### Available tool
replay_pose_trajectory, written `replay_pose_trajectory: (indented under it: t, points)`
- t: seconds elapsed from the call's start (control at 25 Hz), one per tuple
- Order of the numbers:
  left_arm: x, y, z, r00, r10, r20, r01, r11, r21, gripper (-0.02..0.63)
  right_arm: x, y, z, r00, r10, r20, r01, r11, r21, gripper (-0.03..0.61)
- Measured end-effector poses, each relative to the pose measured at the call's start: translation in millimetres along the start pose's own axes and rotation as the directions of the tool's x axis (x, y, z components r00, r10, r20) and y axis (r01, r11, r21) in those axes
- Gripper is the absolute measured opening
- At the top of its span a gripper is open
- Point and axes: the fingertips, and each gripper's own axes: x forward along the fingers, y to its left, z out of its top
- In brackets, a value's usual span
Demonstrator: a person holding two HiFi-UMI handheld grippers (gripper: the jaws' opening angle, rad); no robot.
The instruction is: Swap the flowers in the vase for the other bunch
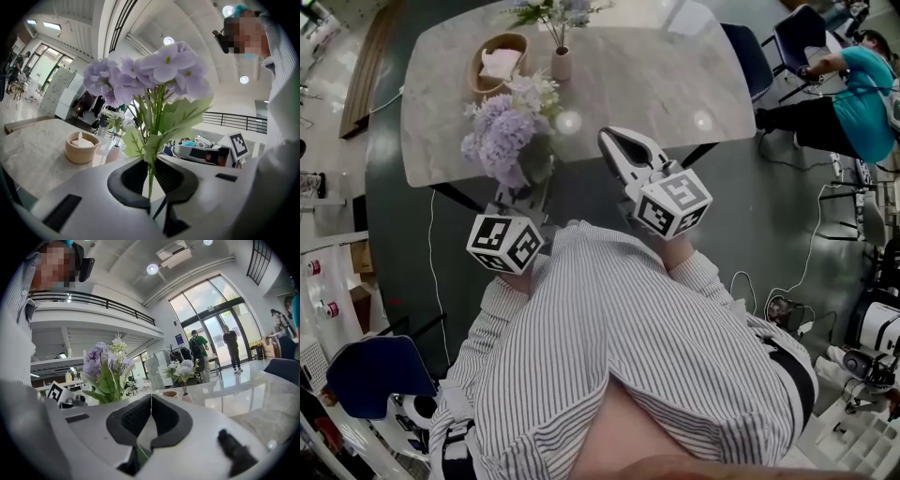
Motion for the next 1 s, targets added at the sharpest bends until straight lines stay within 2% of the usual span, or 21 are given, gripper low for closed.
replay_pose_trajectory:
  t: [0.44, 0.64, 1.0]
  points:
    - [6, 18, 1, 0.999, 0.039, -0.031, -0.039, 0.999, -0.019, 0.047, 26, -10, -4, 0.999, 0.009, -0.040, -0.008, 0.999, 0.038, 0.017]
    - [23, 41, 12, 0.998, 0.047, -0.043, -0.049, 0.998, -0.033, 0.048, 52, -17, -1, 0.997, 0.027, -0.066, -0.024, 0.999, 0.049, 0.017]
    - [42, 65, 32, 0.999, 0.035, -0.039, -0.036, 0.999, -0.031, 0.047, 76, -38, 8, 0.997, -0.002, -0.072, 0.005, 0.999, 0.042, 0.017]
